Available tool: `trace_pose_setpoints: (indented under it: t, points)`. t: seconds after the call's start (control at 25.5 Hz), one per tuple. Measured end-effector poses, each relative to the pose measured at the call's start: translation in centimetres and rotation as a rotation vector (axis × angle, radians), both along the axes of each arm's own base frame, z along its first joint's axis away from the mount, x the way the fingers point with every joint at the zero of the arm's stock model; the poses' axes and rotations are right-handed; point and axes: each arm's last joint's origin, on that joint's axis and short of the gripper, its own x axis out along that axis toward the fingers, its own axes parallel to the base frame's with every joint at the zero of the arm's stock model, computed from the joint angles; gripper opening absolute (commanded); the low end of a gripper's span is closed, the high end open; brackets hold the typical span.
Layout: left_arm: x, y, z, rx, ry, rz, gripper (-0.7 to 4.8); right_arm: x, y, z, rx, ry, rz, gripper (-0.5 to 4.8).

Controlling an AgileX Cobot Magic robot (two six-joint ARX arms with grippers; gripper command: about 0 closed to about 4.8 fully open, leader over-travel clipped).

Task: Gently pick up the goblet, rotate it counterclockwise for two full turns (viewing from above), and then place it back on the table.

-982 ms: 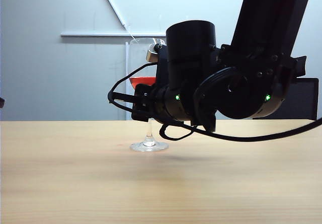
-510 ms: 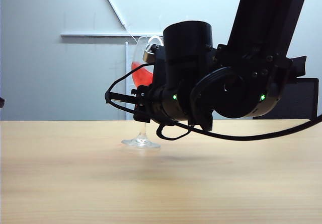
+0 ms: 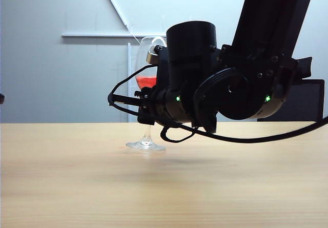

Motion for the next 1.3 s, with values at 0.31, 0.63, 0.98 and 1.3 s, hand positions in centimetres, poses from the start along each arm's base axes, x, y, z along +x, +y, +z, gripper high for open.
trace_pose_setpoints:
  t: [0.31, 0.63, 0.98, 1.3]
  points:
    - [0.0, 0.0, 0.1, -0.005, -0.01, 0.0, -0.05, -0.2, -0.3, 2.3, 0.116, -0.008, -0.003, -0.07]
    - [-0.2, 0.1, 0.5, -0.026, -0.049, 0.0, -0.05, -0.3, -1.1, 4.9, 0.173, 0.068, 0.003, -0.07]
    - [-0.4, 0.2, 0.8, -0.044, -0.083, 0.0, -0.05, 1.4, -1.9, 8.0, -0.101, 0.128, -0.014, -0.07]
    - [-0.4, 0.2, 0.8, -0.043, -0.082, 0.0, -0.05, 0.7, -0.2, 8.9, -0.366, 0.061, 0.052, -0.07]
